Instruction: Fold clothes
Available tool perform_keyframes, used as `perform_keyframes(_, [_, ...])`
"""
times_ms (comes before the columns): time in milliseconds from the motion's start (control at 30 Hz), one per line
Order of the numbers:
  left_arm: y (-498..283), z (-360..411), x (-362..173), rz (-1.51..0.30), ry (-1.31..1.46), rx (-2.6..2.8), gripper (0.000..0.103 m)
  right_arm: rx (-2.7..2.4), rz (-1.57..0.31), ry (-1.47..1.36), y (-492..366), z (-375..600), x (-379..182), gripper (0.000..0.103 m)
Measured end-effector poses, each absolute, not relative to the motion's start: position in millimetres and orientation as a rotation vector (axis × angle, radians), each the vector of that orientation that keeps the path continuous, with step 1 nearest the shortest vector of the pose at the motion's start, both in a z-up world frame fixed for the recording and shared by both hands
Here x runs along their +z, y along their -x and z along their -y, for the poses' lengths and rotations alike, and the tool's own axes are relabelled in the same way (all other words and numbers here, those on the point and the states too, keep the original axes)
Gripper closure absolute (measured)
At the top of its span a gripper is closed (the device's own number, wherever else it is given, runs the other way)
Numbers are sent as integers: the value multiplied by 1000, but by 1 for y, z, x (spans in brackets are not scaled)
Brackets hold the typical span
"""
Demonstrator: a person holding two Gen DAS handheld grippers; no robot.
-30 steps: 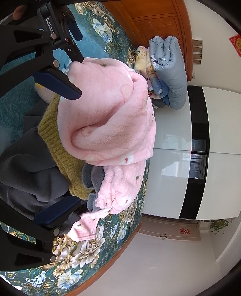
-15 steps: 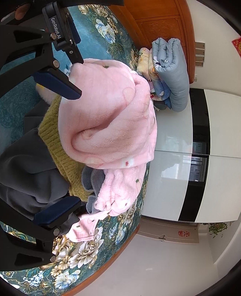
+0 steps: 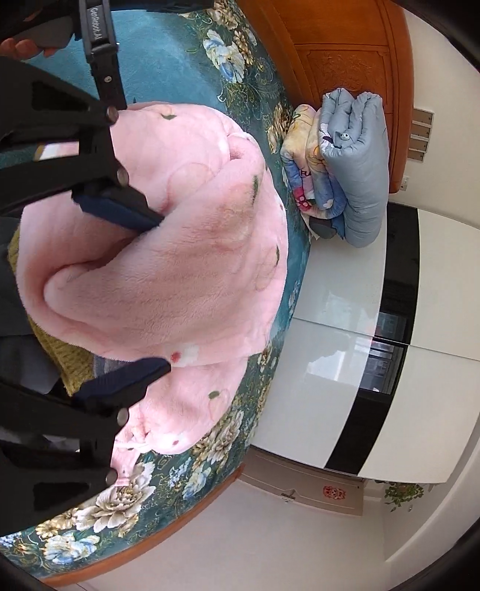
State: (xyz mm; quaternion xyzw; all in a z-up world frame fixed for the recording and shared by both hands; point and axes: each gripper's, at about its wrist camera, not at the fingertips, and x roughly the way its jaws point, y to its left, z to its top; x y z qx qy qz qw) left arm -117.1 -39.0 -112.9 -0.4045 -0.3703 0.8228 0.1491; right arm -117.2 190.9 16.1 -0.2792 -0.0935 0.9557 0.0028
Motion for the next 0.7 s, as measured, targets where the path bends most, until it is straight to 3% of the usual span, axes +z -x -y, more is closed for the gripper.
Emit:
perform_keyframes(100, [117, 52, -131, 1262, 1184, 2263, 0, 2999, 193, 908, 123, -202, 19, 94])
perform_keyframes(267, [118, 62, -162, 1567, 1169, 2069, 1, 3032, -137, 681, 84, -249, 52, 95])
perform_keyframes(400, [121, 63, -182, 1786, 1091, 1896, 4, 3045, -267, 569, 56, -277, 72, 95])
perform_keyframes(600, [119, 57, -178, 1854, 1035, 1788, 36, 3066, -374, 532, 23, -304, 80, 95])
perform_keyframes(700, [116, 59, -163, 1819, 1041, 1791, 71, 3104, -383, 491, -4, -305, 81, 95])
